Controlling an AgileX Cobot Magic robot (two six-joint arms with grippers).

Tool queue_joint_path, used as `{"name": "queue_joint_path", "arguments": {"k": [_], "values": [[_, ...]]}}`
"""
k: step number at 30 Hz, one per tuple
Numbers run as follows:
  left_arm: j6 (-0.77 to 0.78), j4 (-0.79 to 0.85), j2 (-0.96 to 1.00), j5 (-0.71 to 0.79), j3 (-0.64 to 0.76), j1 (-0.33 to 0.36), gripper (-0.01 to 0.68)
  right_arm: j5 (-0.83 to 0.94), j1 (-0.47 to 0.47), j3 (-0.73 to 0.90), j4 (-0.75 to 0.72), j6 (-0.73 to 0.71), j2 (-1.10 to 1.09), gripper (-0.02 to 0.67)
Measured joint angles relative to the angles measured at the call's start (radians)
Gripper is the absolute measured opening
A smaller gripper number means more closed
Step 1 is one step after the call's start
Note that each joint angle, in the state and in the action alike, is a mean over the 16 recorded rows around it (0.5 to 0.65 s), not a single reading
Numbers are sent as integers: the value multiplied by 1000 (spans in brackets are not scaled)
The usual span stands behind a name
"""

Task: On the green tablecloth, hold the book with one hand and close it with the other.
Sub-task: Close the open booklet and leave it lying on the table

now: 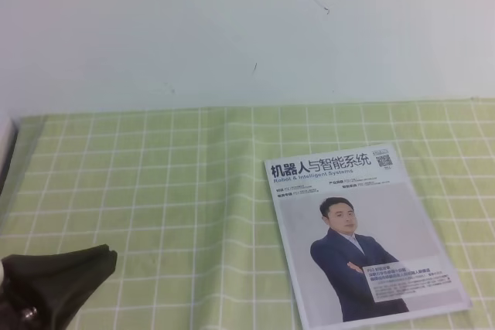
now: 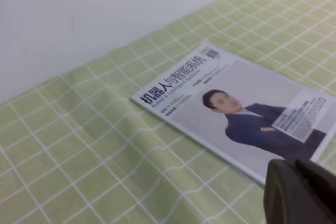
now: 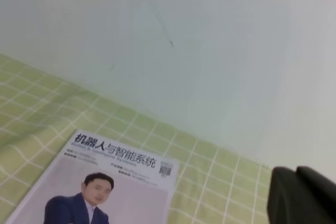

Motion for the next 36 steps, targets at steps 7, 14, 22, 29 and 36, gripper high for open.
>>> {"name": "queue_joint_path", "arguments": {"k": [7, 14, 22, 29, 36], "values": [[0, -13, -58, -105, 112, 0, -3, -54, -2, 172, 9, -1, -65, -3], [0, -13, -60, -93, 130, 0, -3, -69, -4, 290, 14, -1, -72, -3], [4, 2, -63, -53, 135, 0, -3, -52, -4, 371, 15, -2, -72, -3], [12, 54, -107, -200, 212, 15, -3, -40, -4, 398, 16, -3, -72, -3], [5, 104, -240, -426, 370, 82, -3, -37, -4, 400, 16, -3, -72, -3]]}}
